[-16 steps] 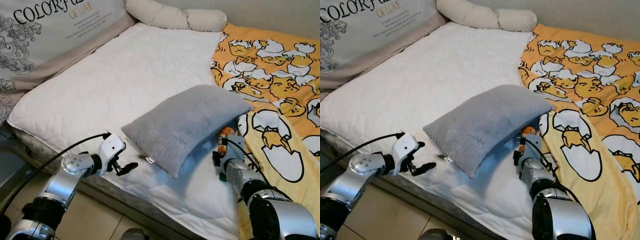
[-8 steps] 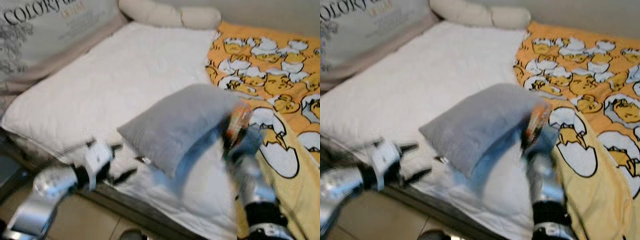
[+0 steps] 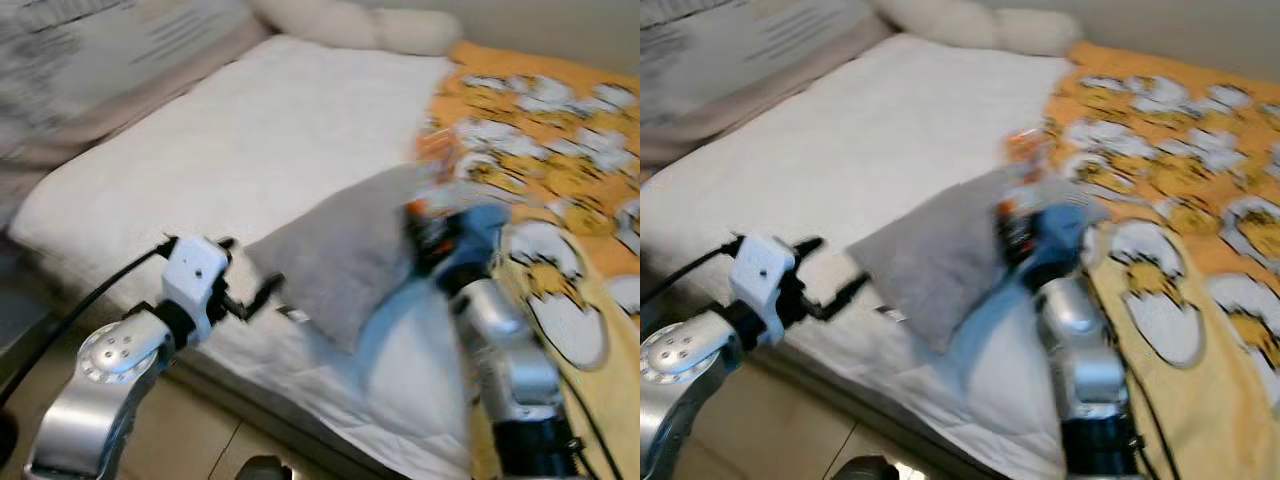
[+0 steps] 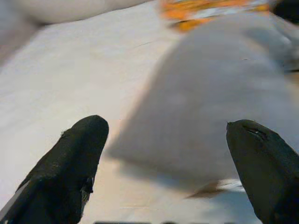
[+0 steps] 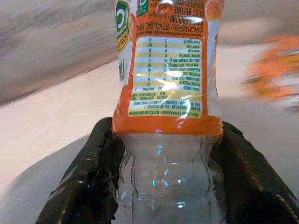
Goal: Clean up the room
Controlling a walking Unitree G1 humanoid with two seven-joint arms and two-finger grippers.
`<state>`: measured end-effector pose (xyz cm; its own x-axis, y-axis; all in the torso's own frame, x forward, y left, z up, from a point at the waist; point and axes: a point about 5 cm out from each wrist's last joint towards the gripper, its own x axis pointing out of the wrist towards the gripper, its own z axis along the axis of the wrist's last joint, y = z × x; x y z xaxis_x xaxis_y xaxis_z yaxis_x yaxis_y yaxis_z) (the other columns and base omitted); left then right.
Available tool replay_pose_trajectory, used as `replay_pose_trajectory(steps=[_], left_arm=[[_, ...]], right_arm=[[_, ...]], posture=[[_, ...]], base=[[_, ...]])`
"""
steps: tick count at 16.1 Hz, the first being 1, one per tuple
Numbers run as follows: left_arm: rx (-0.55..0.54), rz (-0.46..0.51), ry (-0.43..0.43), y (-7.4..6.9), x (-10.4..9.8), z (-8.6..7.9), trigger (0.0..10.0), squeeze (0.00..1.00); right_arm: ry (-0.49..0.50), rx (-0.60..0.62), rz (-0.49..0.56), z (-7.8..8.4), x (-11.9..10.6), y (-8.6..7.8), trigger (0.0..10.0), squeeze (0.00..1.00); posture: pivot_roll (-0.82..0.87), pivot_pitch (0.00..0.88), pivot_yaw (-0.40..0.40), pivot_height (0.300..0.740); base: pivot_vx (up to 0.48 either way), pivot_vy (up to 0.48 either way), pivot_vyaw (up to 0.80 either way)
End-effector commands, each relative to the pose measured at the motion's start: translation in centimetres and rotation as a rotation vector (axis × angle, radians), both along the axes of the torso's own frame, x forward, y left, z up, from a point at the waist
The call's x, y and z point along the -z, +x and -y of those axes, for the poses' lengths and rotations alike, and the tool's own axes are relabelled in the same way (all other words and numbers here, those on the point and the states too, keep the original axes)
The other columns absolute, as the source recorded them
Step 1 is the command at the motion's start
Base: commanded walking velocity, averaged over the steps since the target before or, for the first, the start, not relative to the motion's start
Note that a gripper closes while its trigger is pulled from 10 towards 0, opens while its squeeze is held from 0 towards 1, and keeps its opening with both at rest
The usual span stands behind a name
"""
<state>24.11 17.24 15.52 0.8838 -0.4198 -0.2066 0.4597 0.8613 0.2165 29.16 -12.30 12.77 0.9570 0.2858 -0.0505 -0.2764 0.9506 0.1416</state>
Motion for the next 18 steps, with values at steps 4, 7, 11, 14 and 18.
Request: replay_pose_trajectory(steps=[4,7,11,14,18], left_arm=[[-0.336,0.078,-0.128,1.6,-1.6,-2.8,10.0,0.00],[-0.332,0.026,-0.062,1.4,-0.2,-2.3,10.0,0.00],[-0.286,-0.044,-0.023,1.5,1.1,-1.3,10.0,0.00],[-0.398,0.002,0.012,2.2,1.8,-1.6,10.0,0.00],[-0.394,-0.014,0.043,1.7,3.2,-1.4,10.0,0.00]], right_arm=[[0.003,-0.026,-0.064,-0.5,0.6,-0.9,10.0,0.00],[-0.010,0.028,-0.111,0.6,1.6,-1.2,10.0,0.00],[-0.009,0.051,-0.136,0.9,1.9,-1.5,10.0,0.00],[-0.027,0.079,-0.197,1.4,3.0,-1.5,10.0,0.00],[-0.068,0.041,-0.225,1.0,3.6,-1.0,10.0,0.00]], posture=[[0.21,0.000,0.020,0.740],[0.20,0.000,0.029,0.740],[0.18,0.000,0.050,0.740],[0.18,0.000,0.044,0.740],[0.19,0.000,0.029,0.740]], base=[[0.000,0.000,0.80],[0.000,0.000,0.80],[0.000,0.000,0.80],[0.000,0.000,0.80],[0.000,0.000,0.80]])
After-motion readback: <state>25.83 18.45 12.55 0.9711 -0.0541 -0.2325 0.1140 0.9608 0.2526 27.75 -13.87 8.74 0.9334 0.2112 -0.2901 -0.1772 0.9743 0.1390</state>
